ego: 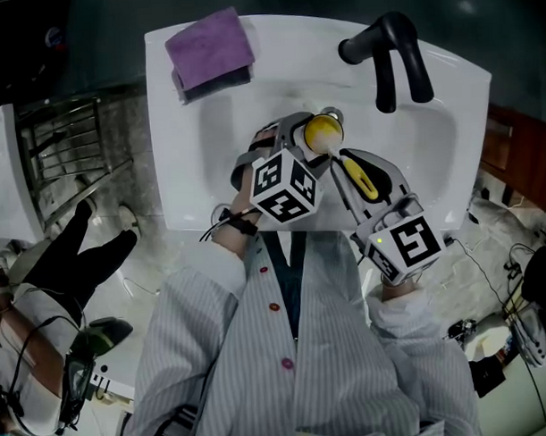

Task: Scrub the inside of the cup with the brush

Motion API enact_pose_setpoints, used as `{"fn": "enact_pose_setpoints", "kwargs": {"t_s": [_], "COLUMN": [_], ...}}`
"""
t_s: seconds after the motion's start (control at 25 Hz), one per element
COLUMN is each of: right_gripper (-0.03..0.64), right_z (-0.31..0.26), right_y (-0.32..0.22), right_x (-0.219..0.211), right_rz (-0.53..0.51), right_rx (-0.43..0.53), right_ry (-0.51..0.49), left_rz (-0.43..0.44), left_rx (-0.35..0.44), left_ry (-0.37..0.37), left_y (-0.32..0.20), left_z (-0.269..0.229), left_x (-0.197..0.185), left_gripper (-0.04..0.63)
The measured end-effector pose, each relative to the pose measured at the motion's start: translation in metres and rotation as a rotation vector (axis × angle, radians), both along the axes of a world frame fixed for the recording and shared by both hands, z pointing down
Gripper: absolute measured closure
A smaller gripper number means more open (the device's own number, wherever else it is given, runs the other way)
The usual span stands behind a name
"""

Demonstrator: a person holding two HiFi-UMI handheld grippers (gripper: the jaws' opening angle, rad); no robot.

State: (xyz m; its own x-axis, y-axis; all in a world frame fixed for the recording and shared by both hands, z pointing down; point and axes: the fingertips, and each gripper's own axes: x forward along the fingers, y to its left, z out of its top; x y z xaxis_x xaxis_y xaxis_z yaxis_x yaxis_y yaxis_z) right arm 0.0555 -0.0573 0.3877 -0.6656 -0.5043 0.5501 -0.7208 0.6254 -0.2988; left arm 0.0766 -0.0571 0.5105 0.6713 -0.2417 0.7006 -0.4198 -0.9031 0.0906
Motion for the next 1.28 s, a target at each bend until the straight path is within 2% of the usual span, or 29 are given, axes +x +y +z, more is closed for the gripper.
{"fn": "enact_pose_setpoints", "kwargs": {"t_s": [0.16,0.48,0.76,1.28], "right_gripper": [0.54,0.546,0.558,0.56], "right_z": [0.001,0.008,0.019,0.016], "right_y": [-0.008,-0.054,-0.078,-0.052], "right_x": [-0.023,-0.038,-0.023,0.015], "right_rz": [-0.071,-0.11,-0.105,-0.059], "right_rx": [-0.003,0.004,0.012,0.008], "right_ry": [0.041,0.062,0.069,0.083], "left_rz": [0.011,0.011,0.011,0.01], "left_rx": [0.003,0.011,0.013,0.012], "left_ry": [0.007,0.018,0.022,0.022], "left_y": [0.001,0.001,0.001,0.001], "left_z": [-0.001,-0.002,-0.001,0.002], "left_x": [0.0,0.0,0.0,-0.002], "left_gripper": [0.242,0.242,0.242,0.242]}}
